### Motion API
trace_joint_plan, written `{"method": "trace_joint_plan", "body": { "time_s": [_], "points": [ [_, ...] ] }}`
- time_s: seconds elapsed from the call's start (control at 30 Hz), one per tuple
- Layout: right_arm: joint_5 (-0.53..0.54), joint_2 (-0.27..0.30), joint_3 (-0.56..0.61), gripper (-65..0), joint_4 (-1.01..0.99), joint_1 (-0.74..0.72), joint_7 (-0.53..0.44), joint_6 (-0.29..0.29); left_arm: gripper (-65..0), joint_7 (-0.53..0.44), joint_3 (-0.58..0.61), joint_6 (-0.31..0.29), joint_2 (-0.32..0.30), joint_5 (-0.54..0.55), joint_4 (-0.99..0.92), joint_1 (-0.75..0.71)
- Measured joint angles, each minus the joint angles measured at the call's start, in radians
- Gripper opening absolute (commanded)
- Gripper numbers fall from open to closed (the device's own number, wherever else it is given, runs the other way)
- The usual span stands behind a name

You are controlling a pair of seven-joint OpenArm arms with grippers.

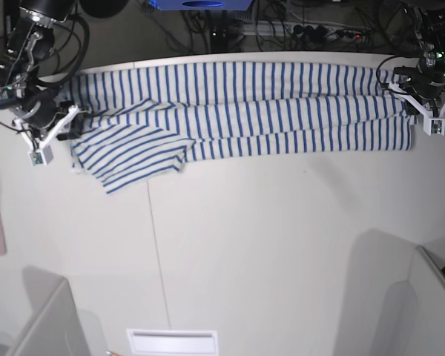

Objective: Fold the T-shirt properly
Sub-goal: 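Lift the side edges and fold them toward the shoulders with both grippers, then release the strip ends and reposition both grippers at the strip's ends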

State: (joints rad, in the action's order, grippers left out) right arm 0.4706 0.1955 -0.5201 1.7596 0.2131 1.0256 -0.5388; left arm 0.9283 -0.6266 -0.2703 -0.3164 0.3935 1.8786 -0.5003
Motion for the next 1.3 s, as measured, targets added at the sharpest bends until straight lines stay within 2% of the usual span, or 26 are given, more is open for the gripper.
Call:
{"method": "trace_joint_plan", "body": {
  "time_s": [0.13,0.17,0.27,0.33,0.4,0.5,0.6,0.77,1.03,1.3],
  "points": [
    [-0.005,0.0,-0.002,-43.4,0.037,0.007,0.016,0.004,-30.3,0.005,-0.003,0.001,0.0,-0.004,0.001,-0.017],
    [-0.005,0.0,-0.002,-43.4,0.063,0.011,0.016,0.006,-24.8,0.004,-0.006,0.0,0.001,-0.003,0.001,-0.016],
    [-0.002,-0.001,0.011,-43.4,0.149,0.021,0.012,0.006,-11.5,0.004,-0.06,0.001,0.008,0.005,0.03,-0.012],
    [-0.002,0.0,0.067,-43.2,0.175,0.018,0.007,0.006,-6.7,0.002,-0.089,0.008,0.019,-0.001,0.064,-0.011],
    [0.003,-0.003,0.129,-43.1,0.169,0.01,0.013,0.005,-6.3,0.002,-0.089,0.007,0.04,0.0,0.071,0.001],
    [0.009,-0.011,0.163,-43.4,0.129,-0.027,0.013,0.005,-6.3,0.005,-0.084,0.0,0.055,0.013,0.069,0.014],
    [-0.002,-0.003,0.167,-43.4,0.091,-0.064,0.014,0.082,-6.3,0.002,-0.087,0.007,0.075,0.0,0.069,0.02],
    [0.001,0.015,0.165,-43.1,0.065,-0.101,0.039,0.164,-6.3,0.003,-0.086,0.004,0.081,0.003,0.069,0.019],
    [0.001,0.034,0.16,-43.4,-0.081,-0.097,-0.005,0.182,-6.3,0.003,-0.086,0.004,0.078,0.003,0.069,0.02],
    [-0.001,0.033,0.16,-43.5,-0.022,-0.057,0.004,0.18,-6.3,0.003,-0.086,0.003,0.078,-0.003,0.054,0.035]
  ]
}}
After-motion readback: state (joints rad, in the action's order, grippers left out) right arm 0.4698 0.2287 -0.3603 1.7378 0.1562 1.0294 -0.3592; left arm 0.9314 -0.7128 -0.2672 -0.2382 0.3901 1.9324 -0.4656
